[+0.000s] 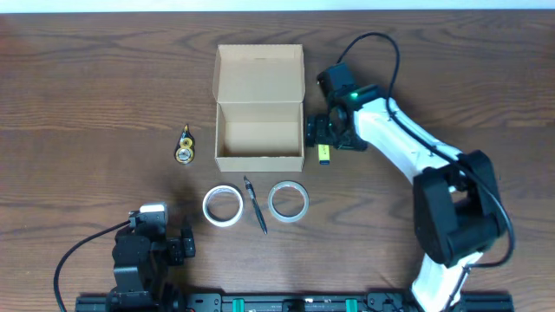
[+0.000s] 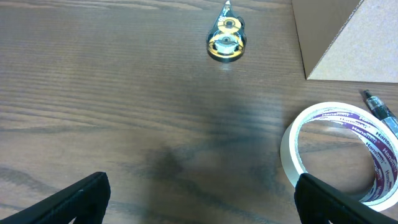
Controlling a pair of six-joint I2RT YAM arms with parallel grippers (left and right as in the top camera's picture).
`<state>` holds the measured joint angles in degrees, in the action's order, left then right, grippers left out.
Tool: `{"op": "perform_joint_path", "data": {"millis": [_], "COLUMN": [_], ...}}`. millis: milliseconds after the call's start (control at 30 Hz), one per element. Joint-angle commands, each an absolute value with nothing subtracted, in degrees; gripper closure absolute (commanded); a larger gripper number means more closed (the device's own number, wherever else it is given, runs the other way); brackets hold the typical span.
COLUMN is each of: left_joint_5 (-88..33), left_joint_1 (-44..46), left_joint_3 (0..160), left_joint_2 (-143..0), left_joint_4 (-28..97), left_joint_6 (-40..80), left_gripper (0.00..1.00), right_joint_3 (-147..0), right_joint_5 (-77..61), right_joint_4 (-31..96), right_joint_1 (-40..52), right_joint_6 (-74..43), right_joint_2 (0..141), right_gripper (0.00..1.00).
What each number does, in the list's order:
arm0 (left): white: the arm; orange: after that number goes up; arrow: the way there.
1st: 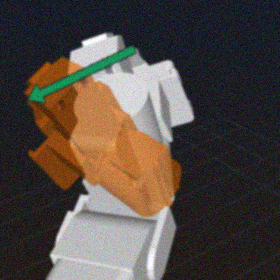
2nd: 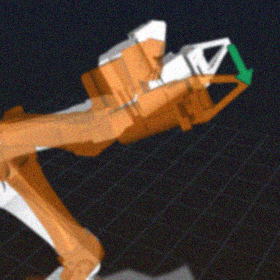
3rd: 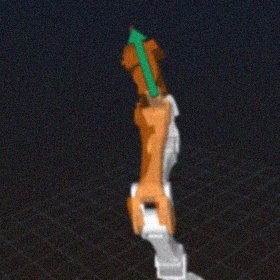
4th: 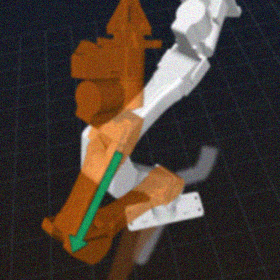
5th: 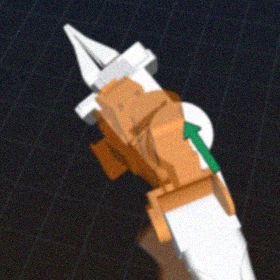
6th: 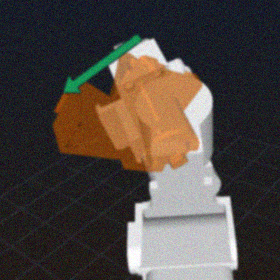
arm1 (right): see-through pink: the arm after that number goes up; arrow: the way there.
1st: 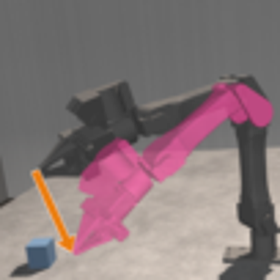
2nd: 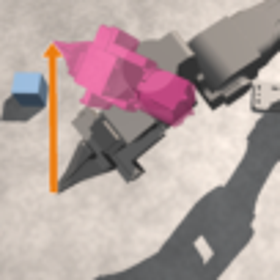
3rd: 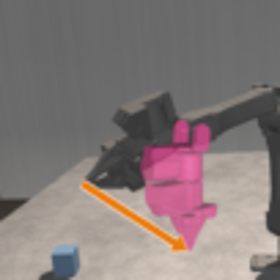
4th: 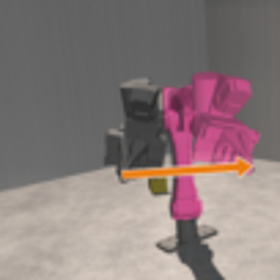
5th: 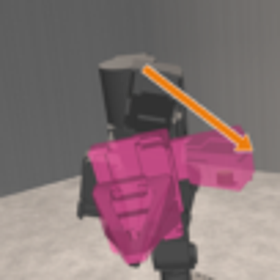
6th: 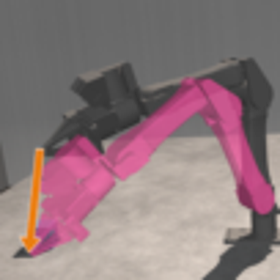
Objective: Pack container
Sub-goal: 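Reach the right gripper to the yellow highlighter and grasp it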
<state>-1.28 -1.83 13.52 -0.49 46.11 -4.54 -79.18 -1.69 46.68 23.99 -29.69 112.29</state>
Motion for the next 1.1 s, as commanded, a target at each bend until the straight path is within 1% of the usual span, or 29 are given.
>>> {"op": "perform_joint_path", "data": {"millis": [0,33,100,300,467,767,800,967,1033,1067], "left_joint_5": [-0.9,-0.9,-0.9,-0.9,-0.9,-0.9,-0.9,-0.9,-0.9,-0.9], "left_joint_1": [-1.8,-1.8,-1.8,-1.8,-1.8,-1.8,-1.8,-1.8,-1.8,-1.8], "left_joint_3": [11.0,11.0,11.0,11.0,11.0,11.0,11.0,11.0,11.0,11.0], "left_joint_2": [-0.2,-0.2,-0.2,-0.2,-0.2,-0.2,-0.2,-0.2,-0.2,-0.2], "left_joint_4": [48.4,48.4,48.4,48.4,48.4,48.4,48.4,48.4,48.4,48.4], "left_joint_6": [-4.7,-4.7,-4.7,-4.7,-4.7,-4.7,-4.7,-4.7,-4.7,-4.7], "left_gripper": [0.05,0.05,0.05,0.04,0.05,0.04,0.05,0.04,0.05,0.05], "right_joint_3": [-79.7,-79.7,-79.7,-79.7,-79.7,-79.7,-79.7,-79.7,-79.7,-79.7], "right_joint_5": [0.0,0.1,2.2,3.6,3.6,3.6,3.6,3.7,4.1,4.6], "right_joint_4": [46.9,46.9,46.9,46.7,46.7,46.2,46.1,45.5,45.6,45.6], "right_joint_1": [24.8,24.8,24.8,24.3,24.3,24.3,24.3,24.3,24.3,24.3], "right_joint_6": [-33.4,-33.5,-33.9,-33.9,-33.8,-33.8,-33.8,-33.8,-33.8,-33.8], "right_joint_2": [114.4,114.6,114.8,115.5,116.9,118.2,118.3,119.0,119.3,119.3], "right_gripper": [0.09,0.10,0.14,0.20,0.27,0.36,0.42,0.63,0.71,0.73]}}
